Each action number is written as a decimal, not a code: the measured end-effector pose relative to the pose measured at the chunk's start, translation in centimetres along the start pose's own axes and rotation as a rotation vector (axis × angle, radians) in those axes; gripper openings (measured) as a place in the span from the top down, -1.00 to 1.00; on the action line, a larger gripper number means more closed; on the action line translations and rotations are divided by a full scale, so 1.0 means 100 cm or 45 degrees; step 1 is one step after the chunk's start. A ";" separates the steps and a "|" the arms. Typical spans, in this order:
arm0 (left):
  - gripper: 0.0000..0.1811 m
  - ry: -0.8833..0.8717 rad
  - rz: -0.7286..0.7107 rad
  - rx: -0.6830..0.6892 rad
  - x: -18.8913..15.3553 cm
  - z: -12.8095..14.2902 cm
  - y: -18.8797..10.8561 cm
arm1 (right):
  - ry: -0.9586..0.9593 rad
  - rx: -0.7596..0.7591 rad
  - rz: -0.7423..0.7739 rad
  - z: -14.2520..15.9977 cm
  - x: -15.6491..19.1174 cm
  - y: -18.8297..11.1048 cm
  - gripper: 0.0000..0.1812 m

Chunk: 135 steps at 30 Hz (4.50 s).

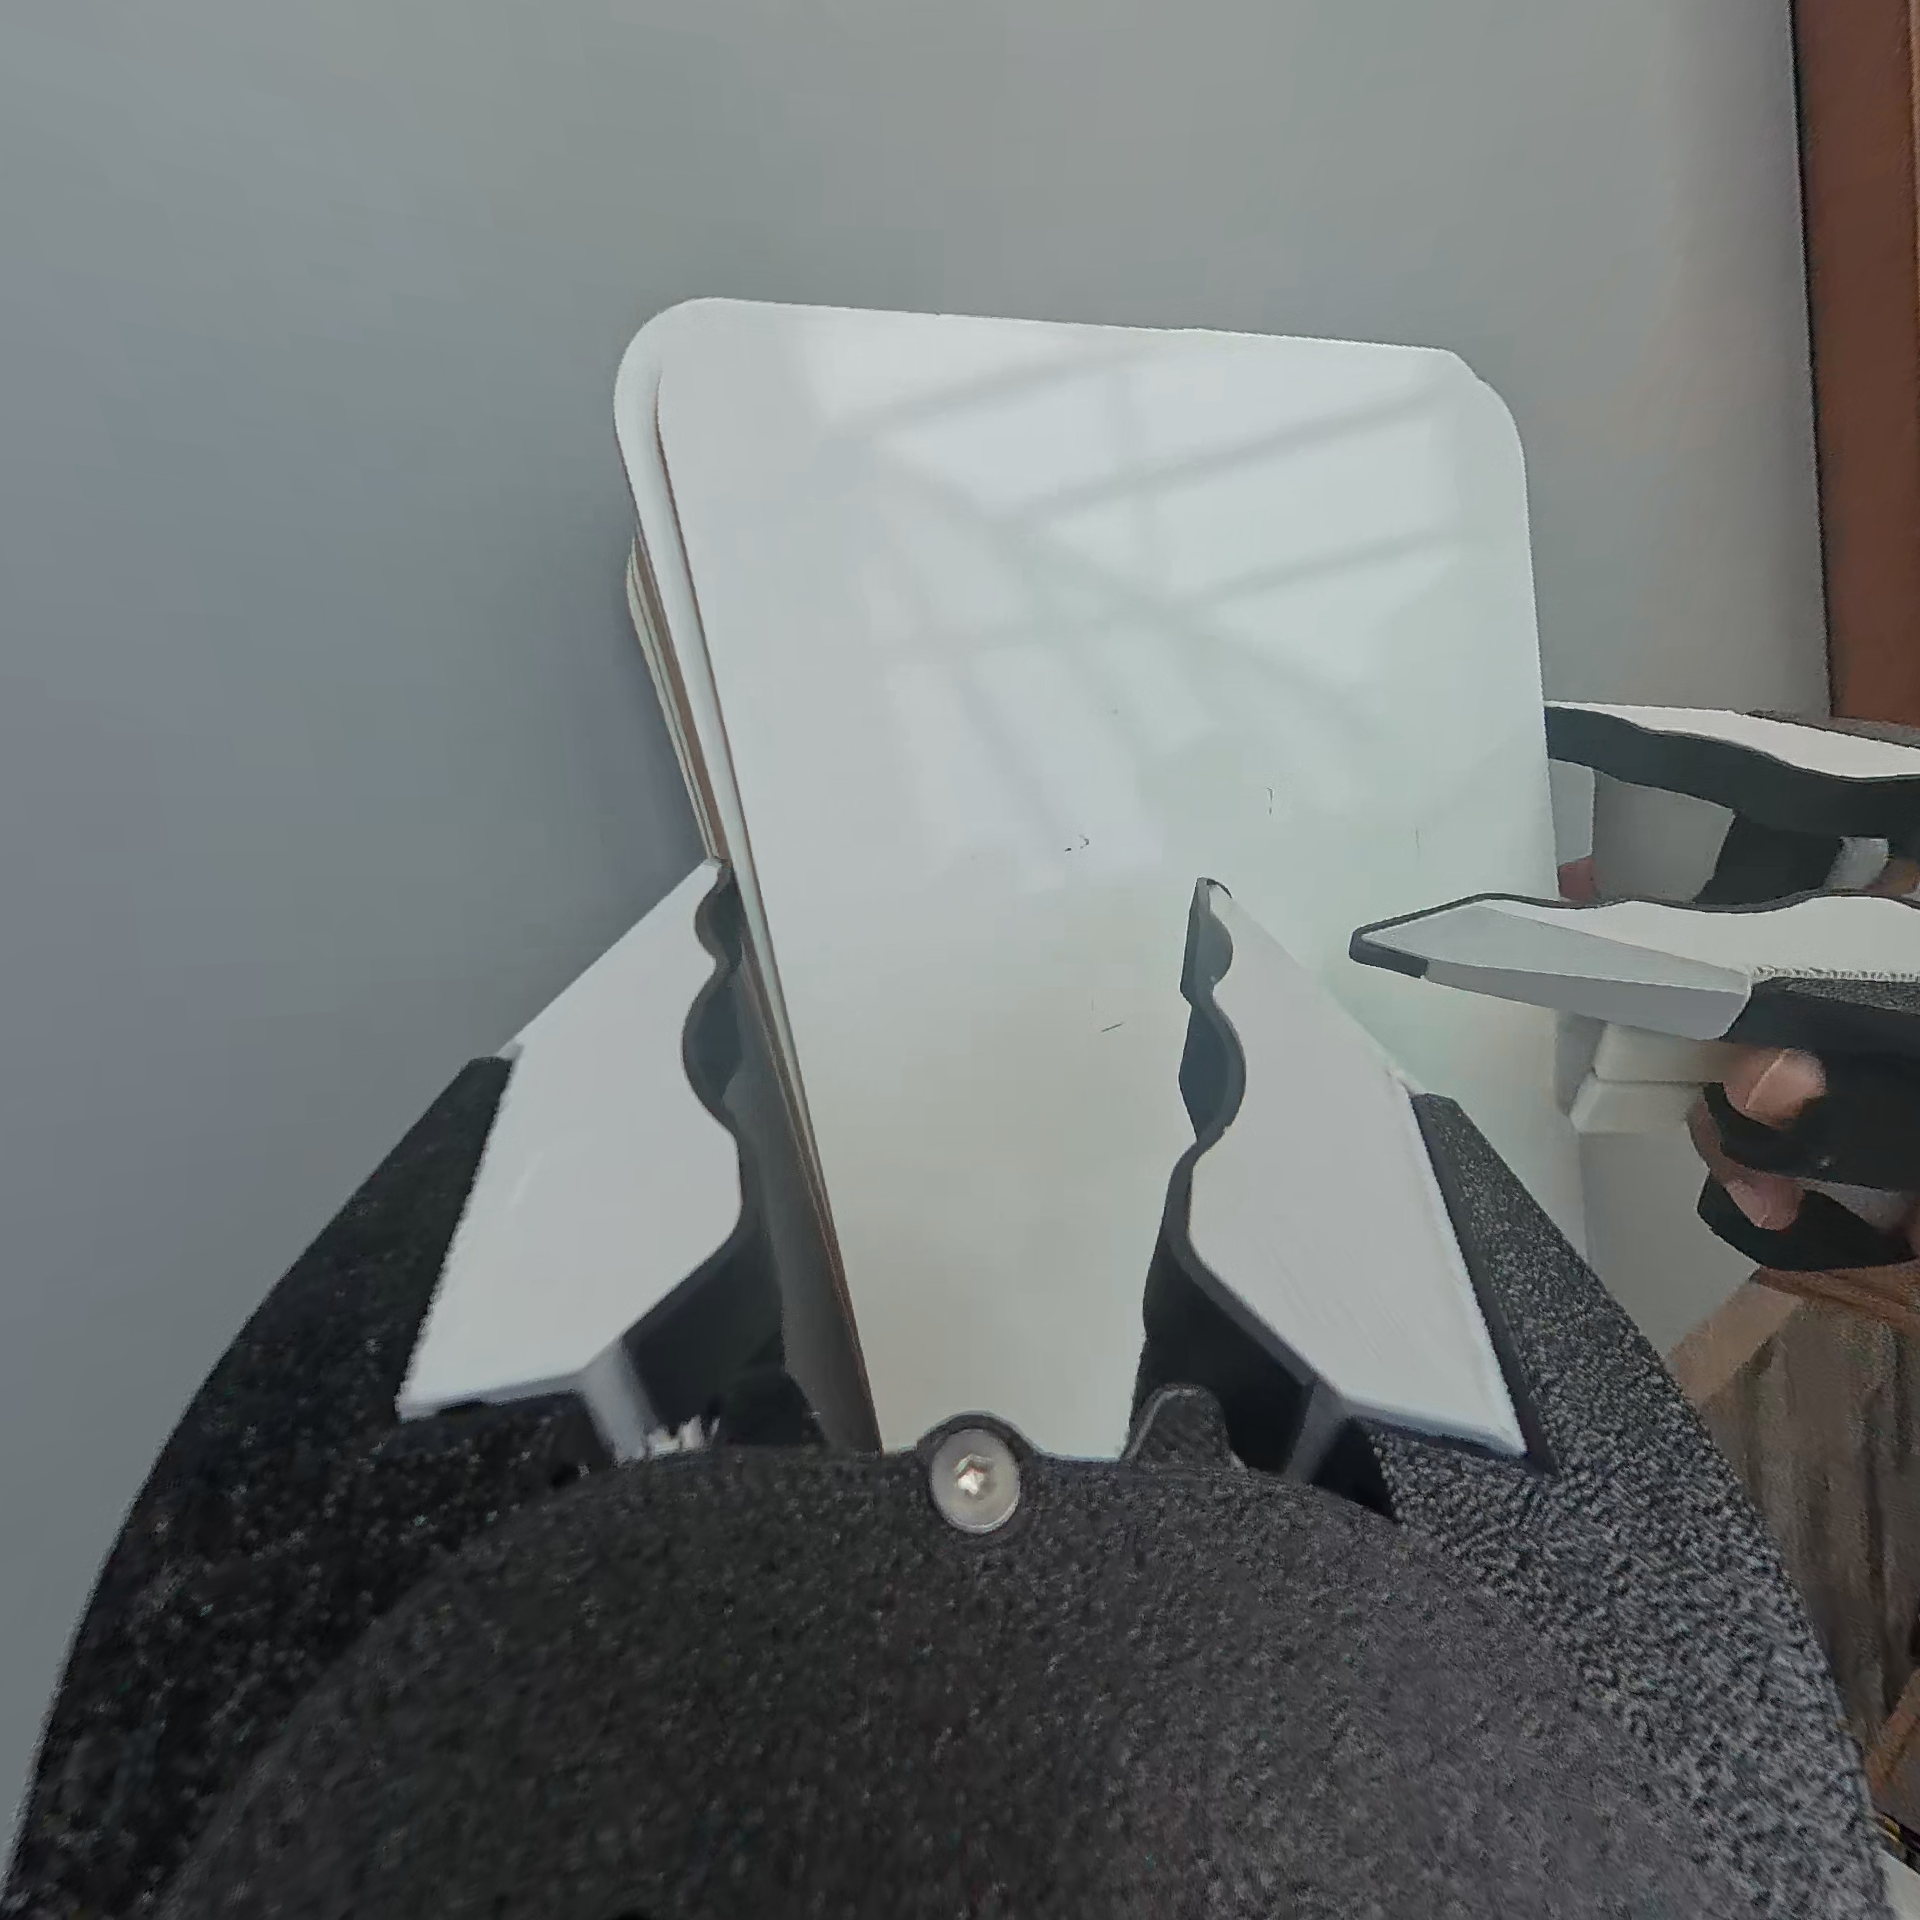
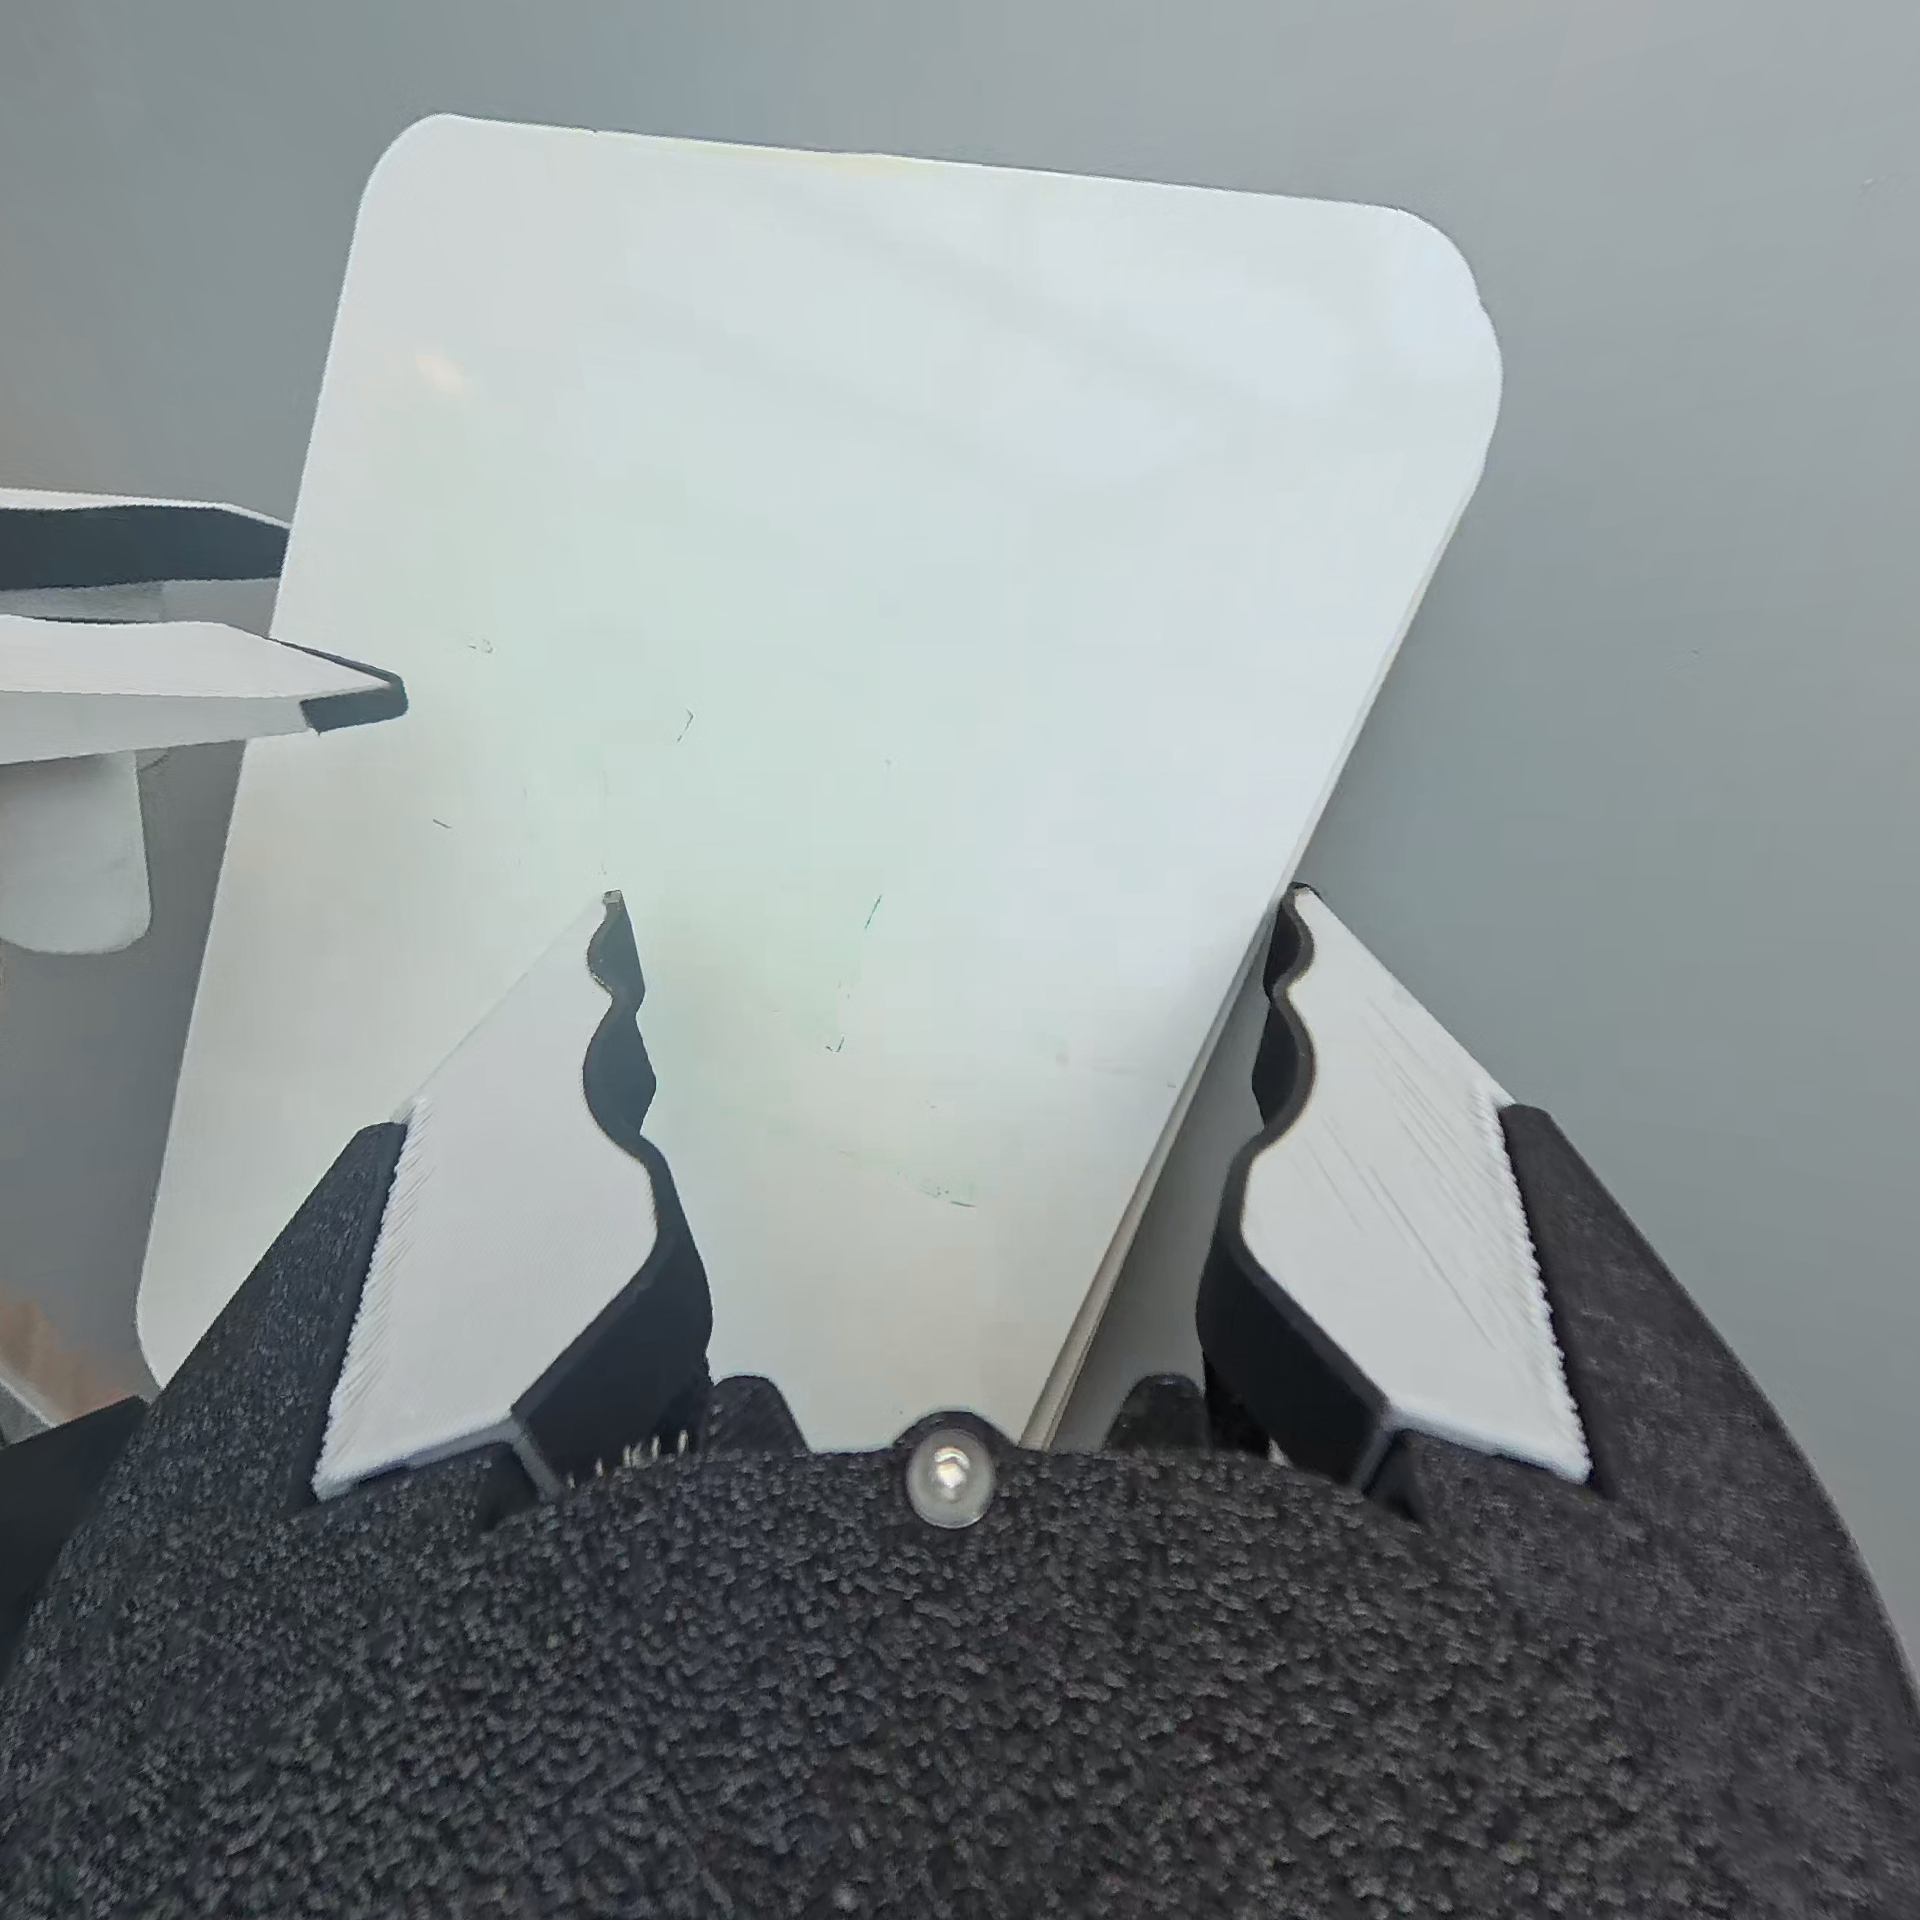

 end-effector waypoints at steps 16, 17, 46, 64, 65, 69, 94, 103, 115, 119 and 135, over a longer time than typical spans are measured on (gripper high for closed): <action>0.10 -0.096 0.062 -0.104 0.017 0.016 -0.055 | -0.393 -0.011 -0.124 -0.040 -0.007 -0.003 -0.26; 0.04 -0.066 0.099 -0.112 0.015 0.026 -0.066 | -0.476 -0.008 -0.174 -0.051 -0.003 0.000 -0.25; 0.02 0.928 0.049 0.183 -0.032 0.172 -0.095 | -1.381 0.835 -0.866 -0.075 0.075 0.100 -0.06; -0.04 0.039 0.207 -0.239 0.014 0.068 -0.111 | -0.479 0.130 -0.389 -0.077 -0.005 0.008 -0.33; -0.05 -0.006 0.213 -0.249 0.018 0.056 -0.102 | -0.403 0.101 -0.354 -0.064 -0.012 -0.006 -0.32; -0.06 -0.132 0.241 -0.240 0.021 0.021 -0.059 | -0.163 0.041 -0.264 -0.012 -0.017 -0.041 -0.30; -0.32 0.126 0.108 0.164 -0.008 0.008 0.010 | -0.047 0.231 -0.151 -0.012 0.008 0.016 -0.73; -0.35 0.187 0.113 0.231 -0.010 0.009 0.010 | -0.049 0.223 -0.184 -0.012 0.007 0.014 -0.73; -0.19 0.050 0.112 0.099 0.003 0.008 -0.010 | -0.009 0.139 -0.154 -0.012 -0.003 -0.001 -0.64; -0.25 -0.061 0.134 0.112 0.003 0.059 -0.060 | 0.081 0.106 -0.135 0.028 0.002 -0.053 -0.62; -0.11 0.005 0.039 0.126 -0.046 0.157 -0.101 | -0.014 0.110 -0.013 0.158 0.079 -0.097 -0.74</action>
Point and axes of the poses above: each gripper's, where its closed fingertips meet, y out along the fingers, z out of its underside, x = y × z across the jaws, the point moved 6 cm from there along -y, back along the fingers, and after that the axes turned 13 degrees about -x, right-handed, at the moved point
